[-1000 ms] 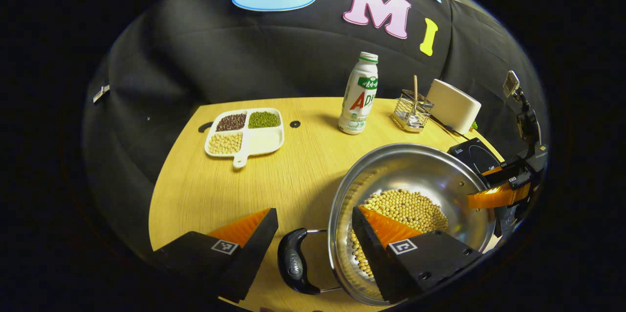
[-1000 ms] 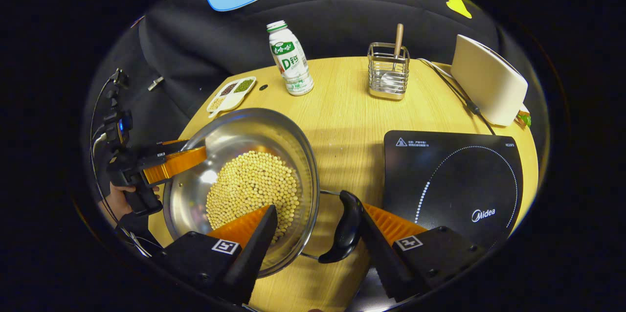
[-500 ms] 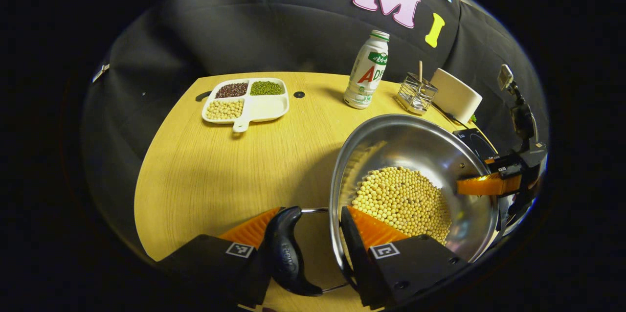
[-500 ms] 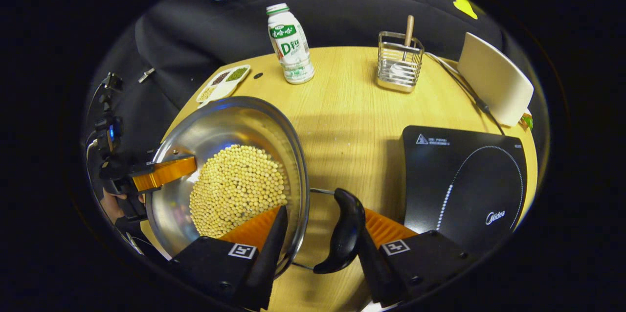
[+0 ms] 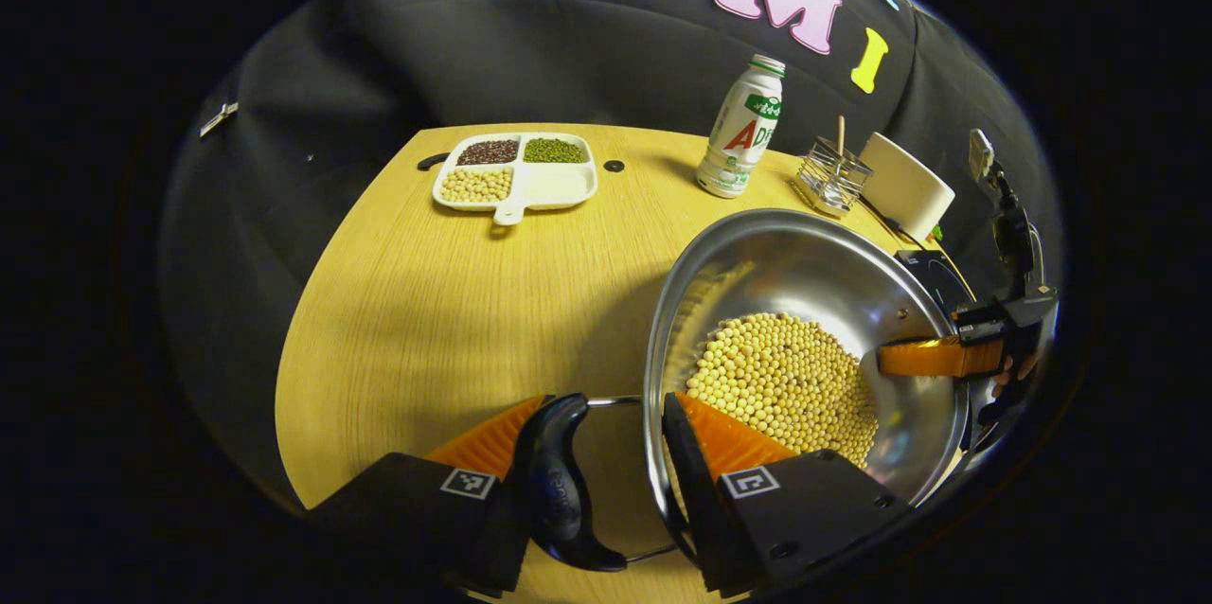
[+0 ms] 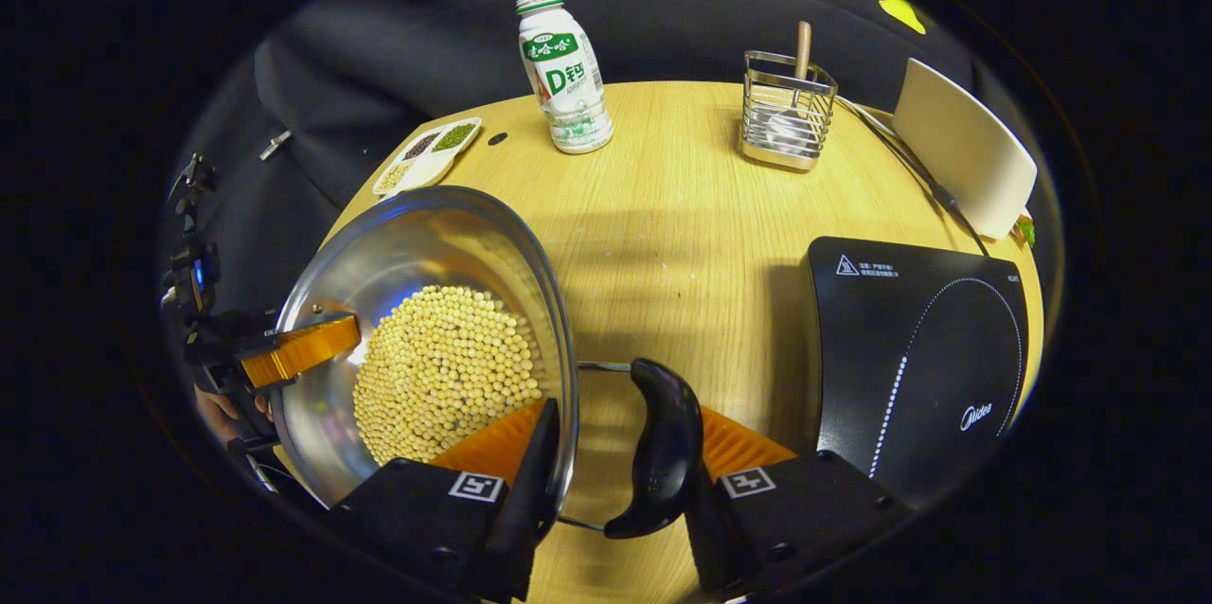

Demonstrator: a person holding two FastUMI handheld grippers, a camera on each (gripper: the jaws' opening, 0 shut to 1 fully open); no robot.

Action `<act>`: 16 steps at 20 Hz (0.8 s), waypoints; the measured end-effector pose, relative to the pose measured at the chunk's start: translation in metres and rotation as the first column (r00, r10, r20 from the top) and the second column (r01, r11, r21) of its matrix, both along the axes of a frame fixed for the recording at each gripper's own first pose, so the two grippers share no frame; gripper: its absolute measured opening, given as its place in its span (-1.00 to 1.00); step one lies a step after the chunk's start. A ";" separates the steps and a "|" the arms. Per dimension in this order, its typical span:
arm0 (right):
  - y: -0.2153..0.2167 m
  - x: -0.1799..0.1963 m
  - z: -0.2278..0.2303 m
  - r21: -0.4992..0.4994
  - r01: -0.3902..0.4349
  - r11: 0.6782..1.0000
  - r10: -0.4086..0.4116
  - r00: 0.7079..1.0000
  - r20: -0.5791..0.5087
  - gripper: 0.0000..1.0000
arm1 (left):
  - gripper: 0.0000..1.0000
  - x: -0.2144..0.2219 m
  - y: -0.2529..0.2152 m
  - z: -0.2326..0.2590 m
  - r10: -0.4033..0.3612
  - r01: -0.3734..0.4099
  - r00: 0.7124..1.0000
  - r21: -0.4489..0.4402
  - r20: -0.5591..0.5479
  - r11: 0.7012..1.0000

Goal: First push the handle of the pot to place it horizontally, then grasp the pot with both hands and set it on the induction cooktop.

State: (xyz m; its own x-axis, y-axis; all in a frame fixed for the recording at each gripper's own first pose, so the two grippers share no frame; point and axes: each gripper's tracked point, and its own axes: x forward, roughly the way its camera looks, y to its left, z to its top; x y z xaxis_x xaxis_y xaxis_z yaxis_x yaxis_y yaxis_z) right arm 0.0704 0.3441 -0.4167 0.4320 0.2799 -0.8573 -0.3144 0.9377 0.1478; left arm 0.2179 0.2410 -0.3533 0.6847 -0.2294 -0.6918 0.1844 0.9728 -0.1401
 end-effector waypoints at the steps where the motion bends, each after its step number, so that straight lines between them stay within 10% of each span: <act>1: 0.000 -0.002 0.000 0.002 0.003 1.000 -0.003 1.000 -0.001 0.32 | 0.40 -0.002 0.001 0.001 0.015 -0.015 1.000 -0.008 0.002 1.000; 16: -0.035 -0.030 0.080 0.036 -0.008 0.999 0.005 0.997 0.083 0.26 | 0.22 -0.057 -0.033 0.076 0.079 -0.078 0.997 -0.040 0.022 0.996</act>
State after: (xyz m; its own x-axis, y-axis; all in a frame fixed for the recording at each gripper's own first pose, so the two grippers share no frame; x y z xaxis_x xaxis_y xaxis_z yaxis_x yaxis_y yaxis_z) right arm 0.0407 0.3087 -0.3366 0.4993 0.3132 -0.8079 -0.3330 0.9301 0.1548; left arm 0.1606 0.2083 -0.2769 0.7173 -0.2005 -0.6672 0.1112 0.9784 -0.1745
